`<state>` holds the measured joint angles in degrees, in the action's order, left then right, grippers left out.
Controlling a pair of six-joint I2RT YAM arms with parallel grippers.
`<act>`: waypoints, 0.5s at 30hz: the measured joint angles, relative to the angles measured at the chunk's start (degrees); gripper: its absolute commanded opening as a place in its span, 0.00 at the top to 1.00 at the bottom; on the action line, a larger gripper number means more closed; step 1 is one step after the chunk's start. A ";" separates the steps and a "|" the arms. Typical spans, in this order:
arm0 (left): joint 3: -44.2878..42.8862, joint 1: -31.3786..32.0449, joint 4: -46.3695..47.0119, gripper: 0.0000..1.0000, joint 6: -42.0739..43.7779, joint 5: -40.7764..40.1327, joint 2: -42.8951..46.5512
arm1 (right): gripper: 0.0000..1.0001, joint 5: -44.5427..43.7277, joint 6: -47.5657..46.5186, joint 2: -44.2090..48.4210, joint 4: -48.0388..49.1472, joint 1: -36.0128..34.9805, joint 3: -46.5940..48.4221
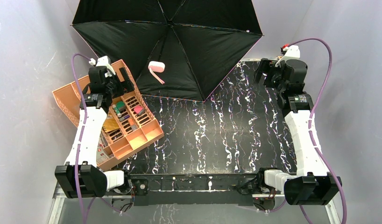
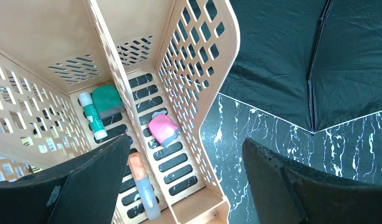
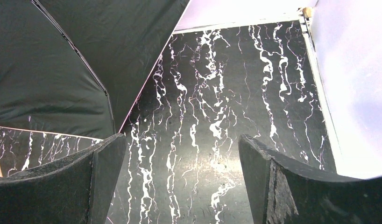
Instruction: Put away the umbrella
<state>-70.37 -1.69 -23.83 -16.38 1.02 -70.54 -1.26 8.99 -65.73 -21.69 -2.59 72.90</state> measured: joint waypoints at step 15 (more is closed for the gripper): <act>-0.42 -0.02 0.02 0.09 -0.11 0.02 -1.14 | 0.02 6.91 3.74 0.76 3.69 0.02 -2.05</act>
<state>-70.78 -1.72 -23.81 -16.49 1.04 -71.68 5.65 12.73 -64.97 -18.00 -2.57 70.85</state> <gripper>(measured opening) 0.905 0.984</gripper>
